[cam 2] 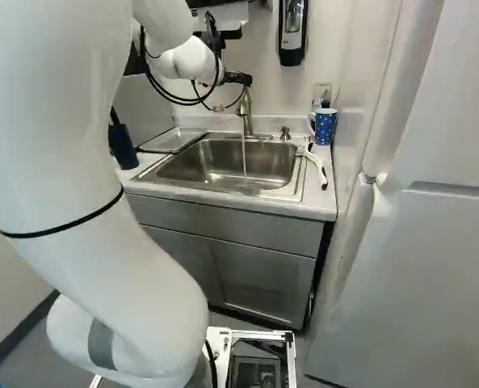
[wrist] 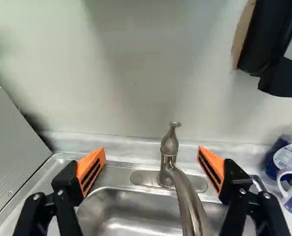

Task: Rinse the cup and place it in the tray

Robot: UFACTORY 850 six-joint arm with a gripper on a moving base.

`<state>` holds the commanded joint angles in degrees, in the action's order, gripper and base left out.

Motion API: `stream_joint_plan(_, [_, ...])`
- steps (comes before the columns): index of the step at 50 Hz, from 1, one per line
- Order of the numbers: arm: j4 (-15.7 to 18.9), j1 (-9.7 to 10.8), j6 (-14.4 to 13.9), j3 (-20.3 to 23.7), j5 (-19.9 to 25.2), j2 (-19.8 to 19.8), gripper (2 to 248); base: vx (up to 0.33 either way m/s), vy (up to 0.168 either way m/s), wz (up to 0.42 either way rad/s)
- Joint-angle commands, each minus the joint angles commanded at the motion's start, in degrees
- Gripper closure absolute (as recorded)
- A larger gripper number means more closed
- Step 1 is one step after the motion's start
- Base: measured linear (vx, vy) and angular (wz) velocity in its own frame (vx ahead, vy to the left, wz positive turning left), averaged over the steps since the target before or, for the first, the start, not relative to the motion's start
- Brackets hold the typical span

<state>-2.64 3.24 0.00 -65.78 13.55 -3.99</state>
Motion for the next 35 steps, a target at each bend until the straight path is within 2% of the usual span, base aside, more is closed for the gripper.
stream_joint_plan(15, [0.0,1.1,0.0,4.3,-1.1,4.2,3,0.0,0.0,0.0])
stream_joint_plan(35, [0.0,2.1,0.0,10.2,-6.9,10.3,3,0.0,0.0,0.0])
